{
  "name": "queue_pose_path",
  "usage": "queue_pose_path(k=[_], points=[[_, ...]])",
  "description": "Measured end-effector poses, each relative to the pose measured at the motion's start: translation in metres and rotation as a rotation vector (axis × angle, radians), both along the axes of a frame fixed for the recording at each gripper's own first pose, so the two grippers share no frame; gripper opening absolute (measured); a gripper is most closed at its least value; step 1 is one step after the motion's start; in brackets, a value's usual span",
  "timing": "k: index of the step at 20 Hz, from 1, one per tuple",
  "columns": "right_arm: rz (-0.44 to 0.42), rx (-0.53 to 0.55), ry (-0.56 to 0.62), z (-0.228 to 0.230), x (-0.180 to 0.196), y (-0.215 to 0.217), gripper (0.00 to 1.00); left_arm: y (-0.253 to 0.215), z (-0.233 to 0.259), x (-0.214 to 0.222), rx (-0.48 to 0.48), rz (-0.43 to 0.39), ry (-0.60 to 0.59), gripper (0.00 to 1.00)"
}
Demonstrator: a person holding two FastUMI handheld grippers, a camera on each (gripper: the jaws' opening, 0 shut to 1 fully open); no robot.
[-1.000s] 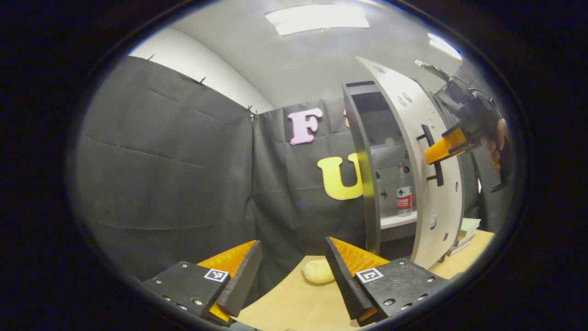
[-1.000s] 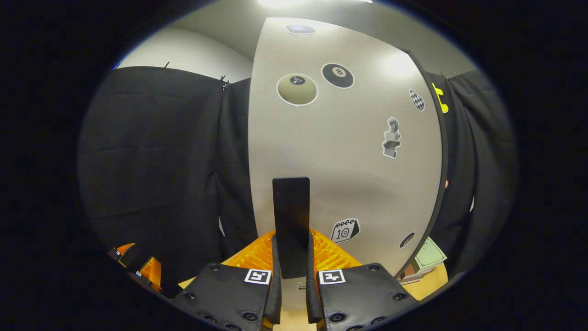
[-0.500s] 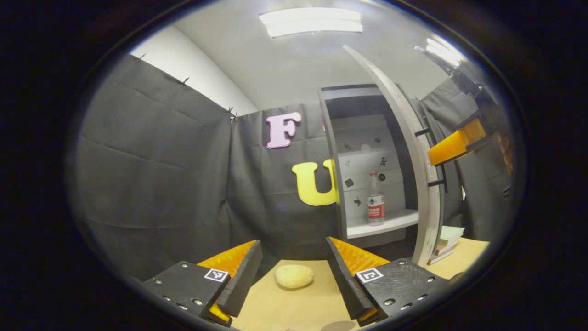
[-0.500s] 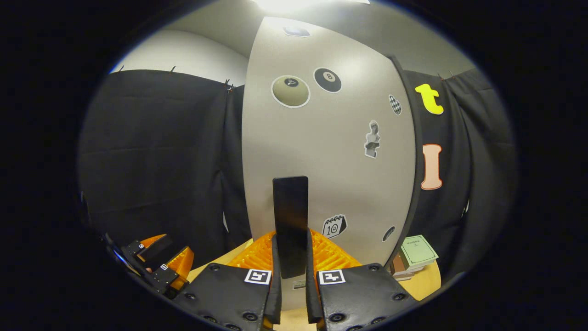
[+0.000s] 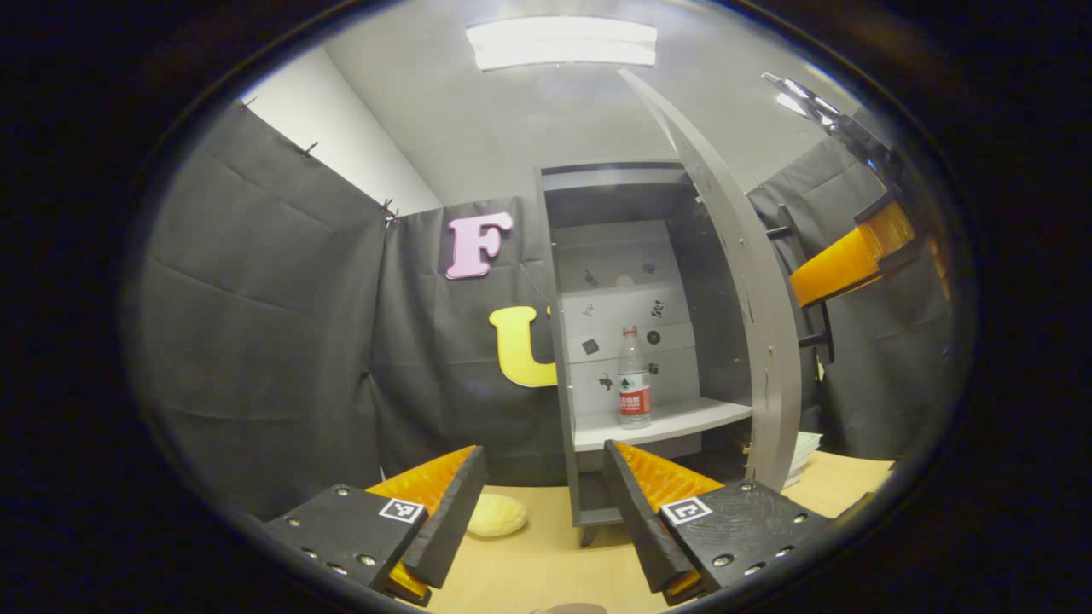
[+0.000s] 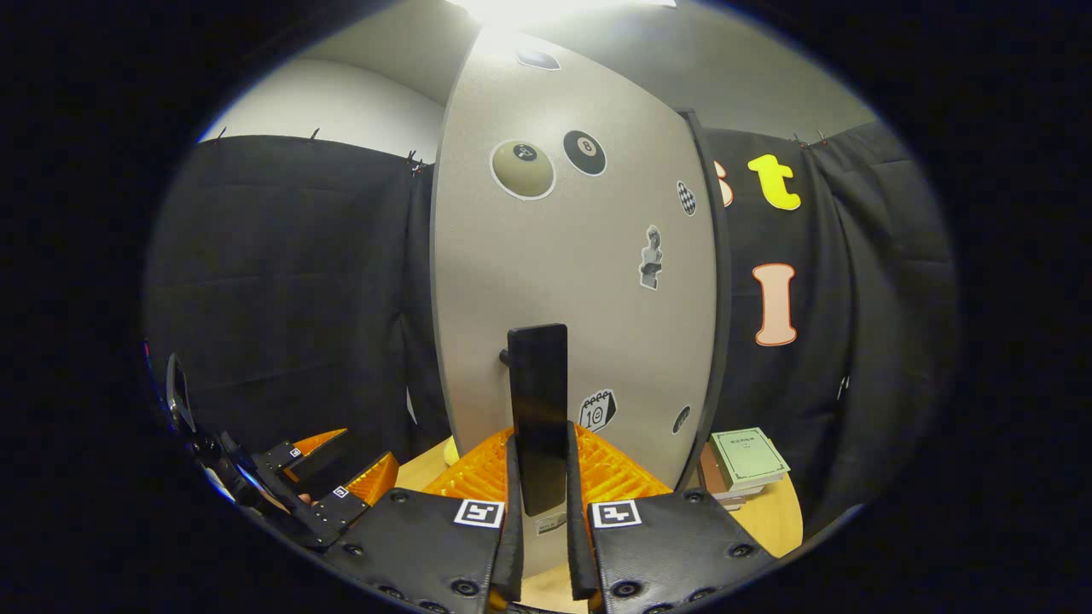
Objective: Open the cabinet door with the right hand, grasp the bottle in the cabinet with the left hand and place it on the coaster, then close the cabinet door with the right hand.
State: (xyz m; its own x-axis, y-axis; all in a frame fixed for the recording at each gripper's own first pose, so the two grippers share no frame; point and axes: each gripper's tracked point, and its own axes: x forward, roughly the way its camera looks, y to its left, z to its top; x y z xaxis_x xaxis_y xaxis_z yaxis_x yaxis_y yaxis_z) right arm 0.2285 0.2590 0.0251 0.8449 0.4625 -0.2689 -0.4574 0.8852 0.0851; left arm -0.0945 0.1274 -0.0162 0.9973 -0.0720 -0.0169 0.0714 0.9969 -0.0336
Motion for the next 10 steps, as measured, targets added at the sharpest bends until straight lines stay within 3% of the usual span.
queue_pose_path(k=[10], points=[[-0.061, -0.003, -0.007, 0.001, -0.015, -0.040, 0.22, -0.020, 0.003, -0.007, 0.009, -0.064, 0.003, 0.85]])
